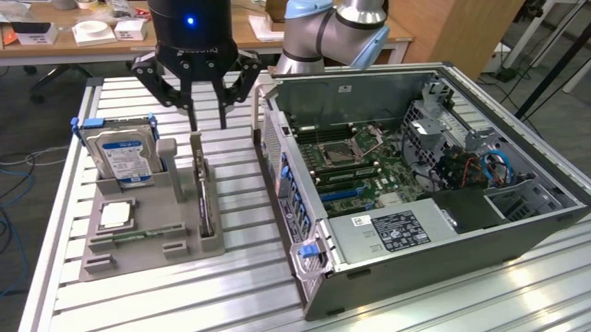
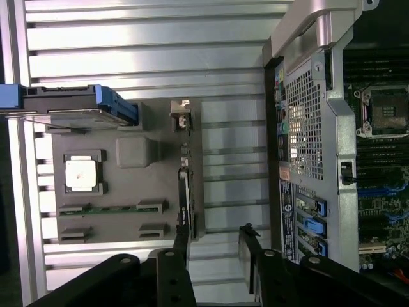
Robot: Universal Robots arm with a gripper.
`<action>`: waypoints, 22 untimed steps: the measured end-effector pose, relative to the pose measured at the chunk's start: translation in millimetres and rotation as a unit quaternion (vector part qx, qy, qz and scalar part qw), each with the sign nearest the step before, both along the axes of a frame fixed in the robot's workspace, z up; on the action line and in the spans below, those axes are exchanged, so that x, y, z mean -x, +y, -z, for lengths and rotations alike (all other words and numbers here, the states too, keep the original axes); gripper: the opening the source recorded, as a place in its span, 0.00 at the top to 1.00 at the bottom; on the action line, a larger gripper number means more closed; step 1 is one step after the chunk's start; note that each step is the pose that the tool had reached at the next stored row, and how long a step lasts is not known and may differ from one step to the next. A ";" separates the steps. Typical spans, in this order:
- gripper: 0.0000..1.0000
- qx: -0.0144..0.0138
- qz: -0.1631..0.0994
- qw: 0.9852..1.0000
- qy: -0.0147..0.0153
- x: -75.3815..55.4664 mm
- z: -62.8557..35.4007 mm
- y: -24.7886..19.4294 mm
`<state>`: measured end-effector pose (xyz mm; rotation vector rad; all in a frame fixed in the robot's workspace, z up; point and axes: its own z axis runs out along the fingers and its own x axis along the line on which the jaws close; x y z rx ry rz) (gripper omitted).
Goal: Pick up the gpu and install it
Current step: 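Pick up the gpu and move the gpu toward the slot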
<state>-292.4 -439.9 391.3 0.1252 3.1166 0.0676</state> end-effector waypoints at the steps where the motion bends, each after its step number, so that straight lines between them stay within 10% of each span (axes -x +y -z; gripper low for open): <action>1: 0.53 0.000 0.000 1.000 0.000 0.0 0.0 0.0; 22: 0.53 0.000 0.000 1.000 0.000 0.0 6.5 0.0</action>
